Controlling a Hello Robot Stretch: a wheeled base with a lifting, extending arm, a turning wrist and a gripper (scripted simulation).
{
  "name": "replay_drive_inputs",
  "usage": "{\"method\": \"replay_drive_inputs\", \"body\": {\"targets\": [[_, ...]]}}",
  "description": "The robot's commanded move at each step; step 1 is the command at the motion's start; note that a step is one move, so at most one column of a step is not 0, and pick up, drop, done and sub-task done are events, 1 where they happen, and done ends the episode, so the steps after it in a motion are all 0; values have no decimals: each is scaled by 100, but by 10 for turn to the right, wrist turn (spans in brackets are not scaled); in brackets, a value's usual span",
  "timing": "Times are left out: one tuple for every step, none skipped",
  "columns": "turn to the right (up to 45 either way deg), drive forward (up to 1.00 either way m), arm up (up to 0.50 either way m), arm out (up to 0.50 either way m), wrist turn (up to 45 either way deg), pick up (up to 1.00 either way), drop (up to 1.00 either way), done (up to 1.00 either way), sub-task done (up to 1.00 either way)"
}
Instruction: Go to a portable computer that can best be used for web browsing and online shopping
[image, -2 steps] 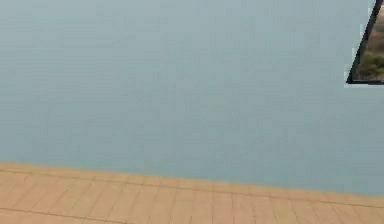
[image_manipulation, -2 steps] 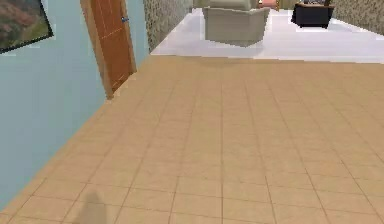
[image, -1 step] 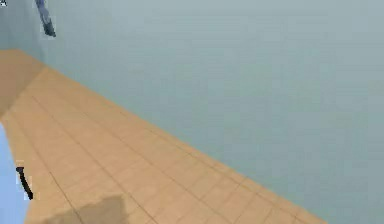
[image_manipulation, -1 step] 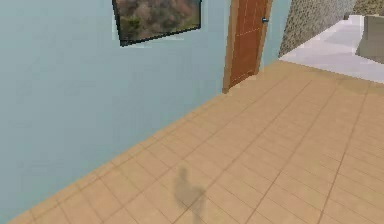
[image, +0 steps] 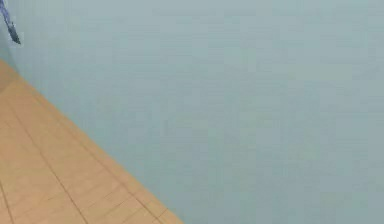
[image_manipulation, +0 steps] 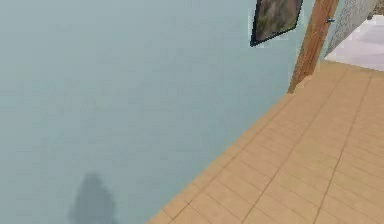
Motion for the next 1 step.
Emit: {"method": "replay_drive_inputs", "body": {"targets": [[-150,0,0,0,0,0,0,0,0]]}}
